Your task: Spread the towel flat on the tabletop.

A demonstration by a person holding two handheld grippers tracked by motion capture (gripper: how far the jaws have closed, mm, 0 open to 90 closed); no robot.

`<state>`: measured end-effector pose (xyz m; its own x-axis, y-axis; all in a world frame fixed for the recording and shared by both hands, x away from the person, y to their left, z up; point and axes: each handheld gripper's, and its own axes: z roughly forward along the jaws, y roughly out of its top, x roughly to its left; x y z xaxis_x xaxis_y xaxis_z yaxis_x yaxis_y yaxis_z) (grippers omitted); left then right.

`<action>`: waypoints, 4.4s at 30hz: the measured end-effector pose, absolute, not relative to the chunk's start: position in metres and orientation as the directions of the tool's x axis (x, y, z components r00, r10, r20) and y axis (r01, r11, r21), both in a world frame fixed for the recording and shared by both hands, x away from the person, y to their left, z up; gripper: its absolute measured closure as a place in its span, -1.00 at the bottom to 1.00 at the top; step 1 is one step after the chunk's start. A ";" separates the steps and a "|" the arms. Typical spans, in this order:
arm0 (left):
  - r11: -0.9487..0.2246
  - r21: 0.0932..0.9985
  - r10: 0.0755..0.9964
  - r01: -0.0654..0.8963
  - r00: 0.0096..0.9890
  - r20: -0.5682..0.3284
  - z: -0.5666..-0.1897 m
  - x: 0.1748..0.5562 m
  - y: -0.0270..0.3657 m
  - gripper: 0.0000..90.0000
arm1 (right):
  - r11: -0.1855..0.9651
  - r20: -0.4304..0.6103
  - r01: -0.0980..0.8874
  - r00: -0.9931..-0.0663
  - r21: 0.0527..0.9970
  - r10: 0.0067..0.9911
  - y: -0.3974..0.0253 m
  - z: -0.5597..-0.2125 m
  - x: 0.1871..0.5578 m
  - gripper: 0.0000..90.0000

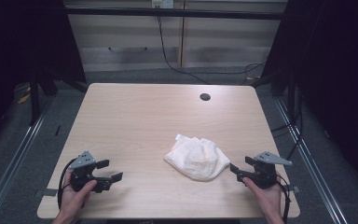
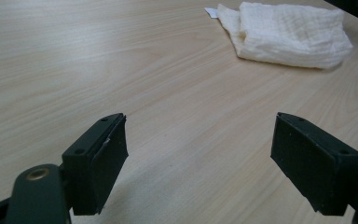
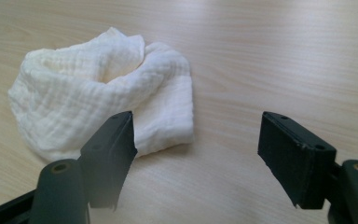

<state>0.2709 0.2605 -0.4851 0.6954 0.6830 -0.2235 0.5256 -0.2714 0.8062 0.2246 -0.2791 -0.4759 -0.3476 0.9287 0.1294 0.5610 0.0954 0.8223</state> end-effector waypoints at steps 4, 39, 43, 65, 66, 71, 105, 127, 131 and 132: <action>-0.282 0.802 0.689 0.526 0.693 -0.212 -0.486 0.272 0.261 -0.60 | 0.091 0.162 0.568 -0.379 0.818 0.911 -0.280 -0.474 0.225 -0.31; -0.273 0.806 0.664 0.525 0.709 -0.237 -0.484 0.268 0.258 -0.52 | 0.320 0.145 0.651 -0.556 0.688 0.819 -0.221 -0.485 0.327 0.28; -0.252 0.802 0.664 0.542 0.699 -0.265 -0.484 0.269 0.260 -0.52 | 0.369 0.141 0.664 -0.583 0.651 0.800 -0.212 -0.491 0.324 0.67; -0.270 0.797 0.681 0.540 0.692 -0.238 -0.485 0.273 0.260 -0.52 | 0.439 0.213 0.618 -0.705 0.652 0.677 -0.163 -0.499 0.309 0.94; -0.271 0.797 0.681 0.540 0.693 -0.238 -0.485 0.273 0.259 -0.52 | 0.436 0.219 0.615 -0.709 0.658 0.670 -0.161 -0.499 0.309 0.94; -0.285 0.795 0.682 0.536 0.696 -0.225 -0.485 0.273 0.257 -0.51 | 0.442 0.224 0.599 -0.728 0.668 0.648 -0.151 -0.501 0.306 0.94; -0.298 0.787 0.646 0.540 0.721 -0.250 -0.465 0.287 0.236 -0.21 | 0.405 0.158 0.549 -0.714 0.731 0.682 -0.188 -0.467 0.271 0.02; -0.435 0.766 0.551 0.473 0.813 -0.189 -0.449 0.349 0.145 -0.10 | 0.319 0.217 0.590 -0.661 0.742 0.718 -0.222 -0.473 0.260 -0.05; -0.447 0.760 0.531 0.472 0.824 -0.199 -0.456 0.354 0.135 0.06 | 0.316 0.222 0.590 -0.663 0.743 0.715 -0.222 -0.473 0.260 -0.05; -0.447 0.759 0.524 0.474 0.826 -0.208 -0.460 0.356 0.133 0.08 | 0.314 0.221 0.588 -0.662 0.745 0.716 -0.223 -0.473 0.260 -0.06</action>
<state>0.3558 0.1330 -0.4599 0.8259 0.5241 -0.2078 0.4743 -0.4468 0.7586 0.2602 -0.2228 -0.4732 -0.6621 0.7162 0.2209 0.5881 0.3138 0.7454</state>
